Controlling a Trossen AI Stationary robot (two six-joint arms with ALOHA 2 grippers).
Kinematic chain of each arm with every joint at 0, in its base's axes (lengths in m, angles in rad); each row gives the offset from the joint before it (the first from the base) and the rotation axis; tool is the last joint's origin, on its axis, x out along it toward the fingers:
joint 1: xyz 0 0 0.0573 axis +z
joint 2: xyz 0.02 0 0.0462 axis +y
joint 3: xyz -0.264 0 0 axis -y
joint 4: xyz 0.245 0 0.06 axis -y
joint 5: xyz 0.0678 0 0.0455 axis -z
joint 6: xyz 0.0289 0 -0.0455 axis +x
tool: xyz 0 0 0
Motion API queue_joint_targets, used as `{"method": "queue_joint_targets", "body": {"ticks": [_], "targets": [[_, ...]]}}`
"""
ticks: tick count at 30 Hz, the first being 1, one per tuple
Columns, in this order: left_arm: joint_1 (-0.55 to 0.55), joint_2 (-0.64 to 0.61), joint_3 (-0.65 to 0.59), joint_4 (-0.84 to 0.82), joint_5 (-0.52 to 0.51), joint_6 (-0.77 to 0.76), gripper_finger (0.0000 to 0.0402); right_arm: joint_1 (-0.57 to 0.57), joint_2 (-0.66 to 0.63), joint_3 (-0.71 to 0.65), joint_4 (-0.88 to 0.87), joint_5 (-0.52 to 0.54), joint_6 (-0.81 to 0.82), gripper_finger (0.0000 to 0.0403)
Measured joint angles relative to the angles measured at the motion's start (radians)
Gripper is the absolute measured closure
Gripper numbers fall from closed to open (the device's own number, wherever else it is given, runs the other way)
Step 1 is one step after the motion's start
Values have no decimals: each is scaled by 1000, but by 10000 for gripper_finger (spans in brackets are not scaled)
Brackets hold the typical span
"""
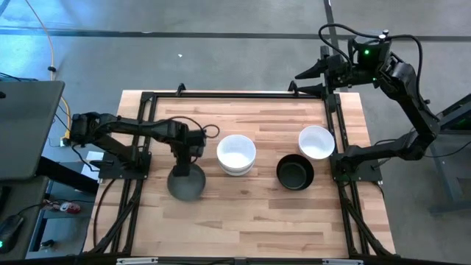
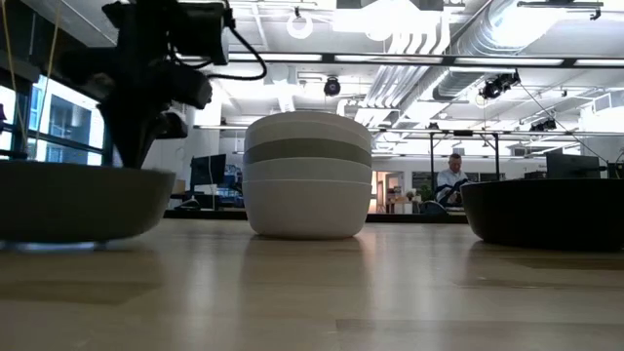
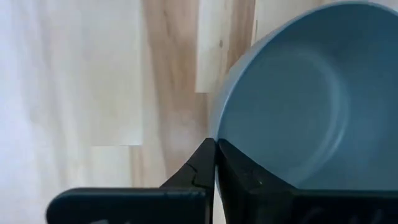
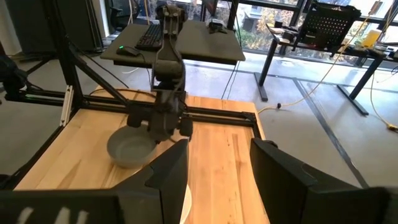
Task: Nest bowls inside each other
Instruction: Stack the dark gray bowl on top of the white bowl
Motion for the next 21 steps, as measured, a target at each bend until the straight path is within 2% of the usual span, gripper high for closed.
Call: {"method": "queue_joint_targets", "body": {"ticks": [16,21], "targets": [[233,-1,391,-289,1,217,402,0,0,0,-59,0,-11,237],[327,-1,536,-315,36,254,401,0,0,0,-59,0,-11,237]]}}
